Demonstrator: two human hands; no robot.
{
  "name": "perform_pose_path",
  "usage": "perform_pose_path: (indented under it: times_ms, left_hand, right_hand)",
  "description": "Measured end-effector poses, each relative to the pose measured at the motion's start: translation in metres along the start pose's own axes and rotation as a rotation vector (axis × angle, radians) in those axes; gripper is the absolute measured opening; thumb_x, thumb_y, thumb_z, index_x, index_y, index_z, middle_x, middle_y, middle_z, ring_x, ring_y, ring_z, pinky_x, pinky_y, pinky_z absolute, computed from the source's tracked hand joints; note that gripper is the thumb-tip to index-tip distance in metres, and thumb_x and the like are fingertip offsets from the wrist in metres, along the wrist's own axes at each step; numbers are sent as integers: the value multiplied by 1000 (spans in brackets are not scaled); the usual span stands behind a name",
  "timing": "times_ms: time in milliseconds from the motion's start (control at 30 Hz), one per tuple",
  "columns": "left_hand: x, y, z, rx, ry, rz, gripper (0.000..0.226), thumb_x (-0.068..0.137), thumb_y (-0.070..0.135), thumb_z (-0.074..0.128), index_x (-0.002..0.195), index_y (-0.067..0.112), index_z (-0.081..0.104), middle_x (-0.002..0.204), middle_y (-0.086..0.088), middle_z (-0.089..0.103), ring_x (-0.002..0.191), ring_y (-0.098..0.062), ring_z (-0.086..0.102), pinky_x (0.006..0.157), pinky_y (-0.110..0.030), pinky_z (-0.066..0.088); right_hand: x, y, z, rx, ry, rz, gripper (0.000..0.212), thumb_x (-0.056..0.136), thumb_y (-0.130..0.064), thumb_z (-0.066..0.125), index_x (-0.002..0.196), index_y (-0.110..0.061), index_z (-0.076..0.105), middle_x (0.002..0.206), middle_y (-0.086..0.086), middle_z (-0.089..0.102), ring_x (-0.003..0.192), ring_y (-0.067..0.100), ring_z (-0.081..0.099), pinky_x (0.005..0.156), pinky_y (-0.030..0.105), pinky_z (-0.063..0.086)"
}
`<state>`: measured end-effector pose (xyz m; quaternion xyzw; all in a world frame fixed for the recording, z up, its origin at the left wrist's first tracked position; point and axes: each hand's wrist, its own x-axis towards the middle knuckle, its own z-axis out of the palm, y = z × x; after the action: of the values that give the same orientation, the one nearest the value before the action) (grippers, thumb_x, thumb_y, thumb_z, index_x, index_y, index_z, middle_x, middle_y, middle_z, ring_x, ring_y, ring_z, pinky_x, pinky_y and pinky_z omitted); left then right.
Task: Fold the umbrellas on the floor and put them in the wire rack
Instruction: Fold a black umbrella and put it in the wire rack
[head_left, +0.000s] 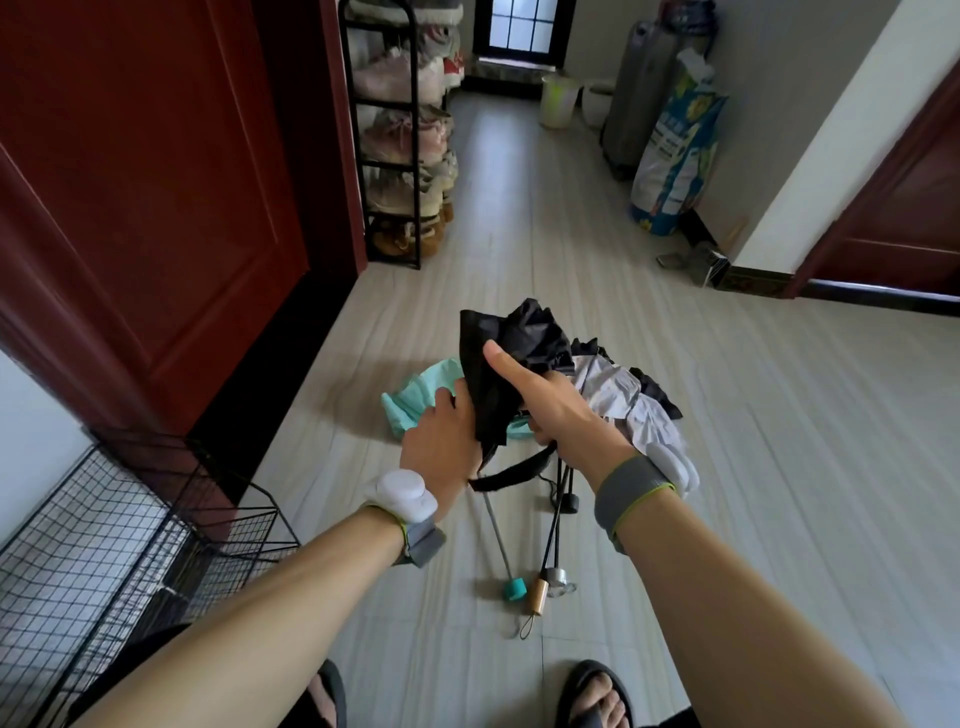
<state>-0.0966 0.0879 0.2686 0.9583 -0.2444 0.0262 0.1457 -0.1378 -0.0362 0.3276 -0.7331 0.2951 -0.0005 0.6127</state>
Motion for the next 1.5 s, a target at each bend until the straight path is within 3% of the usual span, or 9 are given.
perform_pose_path:
  times_ms: [133,200,367,567,700,933,1133,1367,1500]
  left_hand:
    - [-14,-1,10,90,262,387,52,85,5,64,135,-2,49,99,-14,55,72,-27,60,50,-37,53]
    - [-17,-3,14,-11,238,506,59,84,2,60,141,3,43,111,-17,51,80,-31,59,59,-42,56]
    - [-3,-6,-19,-922,-269,109,85,74,35,82,144,30,34,131,4,43,113,-14,51,91,-29,45]
    - [18,-21,-32,-1186,-793,-73,52,78,32,83,125,18,65,111,-1,75,103,-18,71,100,-37,52]
    - [12,0,-23,-967,-497,11,26,89,35,72,106,17,63,82,-3,71,66,-18,68,59,-37,59]
    - [-3,11,8,-378,-216,-15,40,91,40,61,111,12,39,94,-6,65,83,-33,67,66,-38,50]
    - [-10,12,23,249,450,325,24,72,11,77,91,7,63,70,-3,53,36,-16,51,40,-23,21]
    - [2,11,-28,-1030,-436,30,74,79,20,85,130,25,32,112,3,56,92,-16,66,70,-21,55]
    - [8,4,-45,-1157,-829,-22,25,80,19,79,99,9,67,87,-10,71,67,-22,66,61,-26,49]
  right_hand:
    - [7,12,-9,139,145,5,45,70,-59,86,94,-22,76,87,-8,77,80,10,72,69,25,59]
    - [7,20,-16,160,174,43,37,75,-47,85,94,-18,75,82,-2,75,69,14,70,55,27,55]
    - [6,31,-37,431,153,30,29,86,-20,77,111,-7,71,104,12,78,95,29,76,86,41,61]
    - [0,18,-26,537,-97,-61,36,88,-16,74,122,-4,71,118,16,75,110,32,72,98,44,56]
    - [2,11,-25,319,45,-141,44,80,-42,85,117,-22,73,111,-2,78,106,18,73,101,40,55]
    - [-5,4,-23,-454,209,-68,85,66,-93,57,116,-26,72,108,0,70,105,24,63,91,35,52]
    - [-3,4,-19,-177,299,31,65,69,-76,73,100,-19,71,102,2,71,101,25,65,90,39,56]
    - [0,15,-40,289,204,-62,45,63,-39,87,100,-17,77,98,7,80,95,29,76,90,53,60]
    - [-4,5,-37,311,42,-139,40,72,-31,86,106,-13,76,102,10,79,98,30,76,95,55,57]
